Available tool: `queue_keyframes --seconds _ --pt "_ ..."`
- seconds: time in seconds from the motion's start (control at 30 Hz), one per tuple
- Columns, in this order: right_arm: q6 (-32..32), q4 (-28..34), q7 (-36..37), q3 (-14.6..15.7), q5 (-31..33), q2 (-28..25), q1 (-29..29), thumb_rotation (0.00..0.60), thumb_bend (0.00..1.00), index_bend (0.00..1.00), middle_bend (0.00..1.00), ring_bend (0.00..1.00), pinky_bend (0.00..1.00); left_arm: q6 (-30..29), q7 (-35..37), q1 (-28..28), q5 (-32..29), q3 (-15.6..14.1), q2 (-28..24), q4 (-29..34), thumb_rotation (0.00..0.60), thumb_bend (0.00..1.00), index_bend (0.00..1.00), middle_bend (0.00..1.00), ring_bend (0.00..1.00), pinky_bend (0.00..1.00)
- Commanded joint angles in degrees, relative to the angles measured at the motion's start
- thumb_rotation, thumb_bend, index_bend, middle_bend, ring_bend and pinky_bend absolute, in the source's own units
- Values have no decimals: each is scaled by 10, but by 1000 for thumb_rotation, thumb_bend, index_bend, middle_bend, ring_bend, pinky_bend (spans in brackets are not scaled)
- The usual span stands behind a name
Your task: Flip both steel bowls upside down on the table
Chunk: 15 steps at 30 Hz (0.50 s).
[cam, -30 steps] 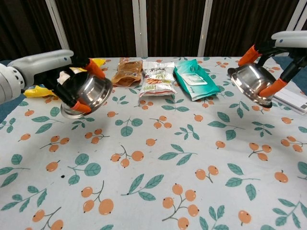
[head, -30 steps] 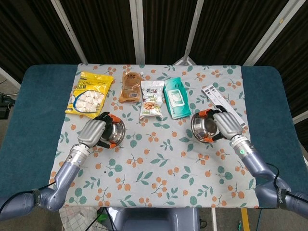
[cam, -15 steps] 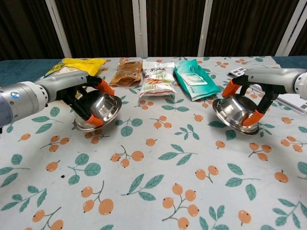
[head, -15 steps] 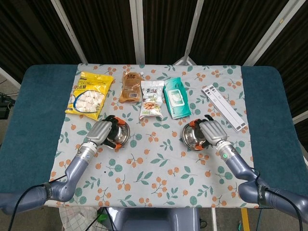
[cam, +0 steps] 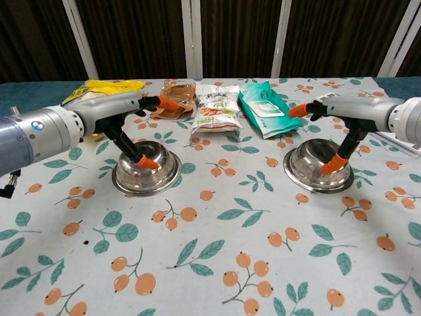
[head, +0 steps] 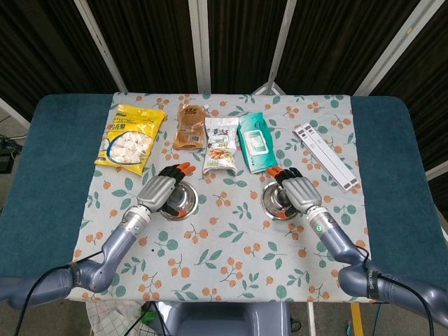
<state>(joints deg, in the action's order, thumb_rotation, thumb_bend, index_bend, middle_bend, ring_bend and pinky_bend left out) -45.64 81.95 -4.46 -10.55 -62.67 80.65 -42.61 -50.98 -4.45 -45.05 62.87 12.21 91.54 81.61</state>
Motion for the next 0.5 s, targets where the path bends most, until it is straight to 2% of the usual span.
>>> queue_keyframes --seconds 0.03,0.17,0.33,0.5 --pt "-26 10 29 -18 -8 -22 14 600 37 58 0 95 0 -28 7 12 19 11 -36 34 600 0 96 0 0 50" --pt "-37 10 59 -30 -9 -52 27 600 32 57 0 95 0 -42 -9 26 19 7 -77 62 600 0 96 0 0 49" --pt "-66 -31 66 -36 -7 -86 50 600 28 57 0 95 0 -52 -54 53 0 -15 -145 84 600 0 104 0 0 48" --pt "-102 -76 109 -32 -23 -119 88 600 28 62 0 95 0 -86 -33 100 18 -36 -216 101 600 0 104 0 0 48"
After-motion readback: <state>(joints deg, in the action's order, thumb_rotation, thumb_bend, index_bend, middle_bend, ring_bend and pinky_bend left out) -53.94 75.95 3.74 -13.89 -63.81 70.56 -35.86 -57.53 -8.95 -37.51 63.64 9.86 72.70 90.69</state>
